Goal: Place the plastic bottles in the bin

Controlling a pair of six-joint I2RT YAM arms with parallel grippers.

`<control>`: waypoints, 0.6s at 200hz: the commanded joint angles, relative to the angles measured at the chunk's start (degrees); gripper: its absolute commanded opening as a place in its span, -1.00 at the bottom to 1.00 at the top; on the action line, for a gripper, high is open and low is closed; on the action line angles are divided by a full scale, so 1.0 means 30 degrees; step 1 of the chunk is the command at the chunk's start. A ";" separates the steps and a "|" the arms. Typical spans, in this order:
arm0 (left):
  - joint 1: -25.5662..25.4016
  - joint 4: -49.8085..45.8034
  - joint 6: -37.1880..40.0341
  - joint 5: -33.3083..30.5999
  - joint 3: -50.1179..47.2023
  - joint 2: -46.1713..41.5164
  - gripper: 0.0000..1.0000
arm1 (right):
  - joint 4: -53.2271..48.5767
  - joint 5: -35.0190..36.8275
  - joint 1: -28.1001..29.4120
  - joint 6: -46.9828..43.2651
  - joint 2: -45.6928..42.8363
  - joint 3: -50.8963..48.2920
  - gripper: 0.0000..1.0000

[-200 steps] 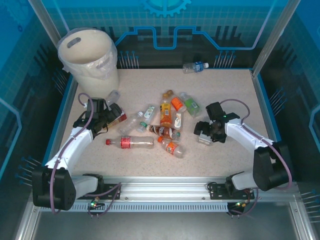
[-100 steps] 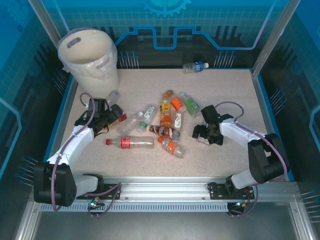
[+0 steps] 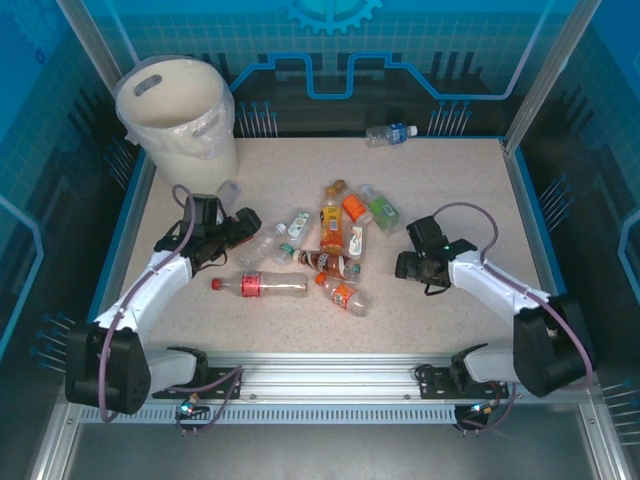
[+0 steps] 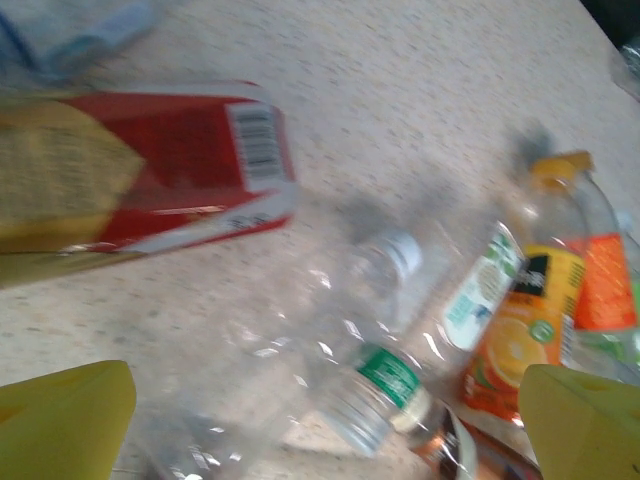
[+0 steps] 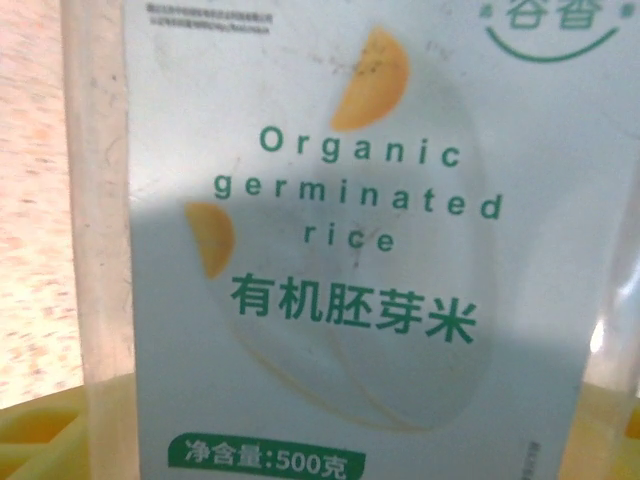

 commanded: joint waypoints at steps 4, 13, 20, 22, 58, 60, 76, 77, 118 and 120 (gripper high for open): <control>-0.1102 0.1108 0.0217 0.2006 0.1158 0.0024 0.98 | 0.0958 0.0673 0.0960 -0.2178 -0.2097 -0.0034 0.27; -0.1562 0.1266 0.0417 0.2536 0.1382 0.0039 0.98 | 0.1029 0.0634 0.1198 -0.2583 -0.2557 0.0131 0.25; -0.1950 0.1332 0.0604 0.2945 0.1562 0.0024 0.98 | 0.1149 0.0443 0.1414 -0.2930 -0.2912 0.0274 0.23; -0.2062 0.1370 0.0633 0.3059 0.1606 0.0024 0.98 | 0.1173 0.0410 0.1431 -0.2985 -0.2945 0.0286 0.23; -0.4054 0.3067 0.0789 0.5951 0.2053 0.0081 0.97 | 0.2857 -0.2313 0.2855 -0.4809 -0.3988 0.0980 0.17; -0.4170 0.3269 0.0731 0.6155 0.2044 0.0090 0.98 | 0.2907 -0.2360 0.2913 -0.4862 -0.3996 0.0991 0.17; -0.5012 0.4617 0.0352 0.7111 0.2056 0.0271 0.98 | 0.3853 -0.3117 0.3774 -0.5564 -0.4062 0.1175 0.16; -0.5045 0.4690 0.0346 0.7145 0.2048 0.0294 0.98 | 0.3853 -0.3117 0.3774 -0.5564 -0.4062 0.1175 0.16; -0.6755 0.6195 -0.0265 0.7219 0.2351 0.1075 0.98 | 0.6284 -0.4984 0.5486 -0.6310 -0.3476 0.1600 0.16; -0.6808 0.6182 -0.0316 0.7219 0.2397 0.1137 0.98 | 0.6352 -0.5043 0.5562 -0.6333 -0.3418 0.1657 0.15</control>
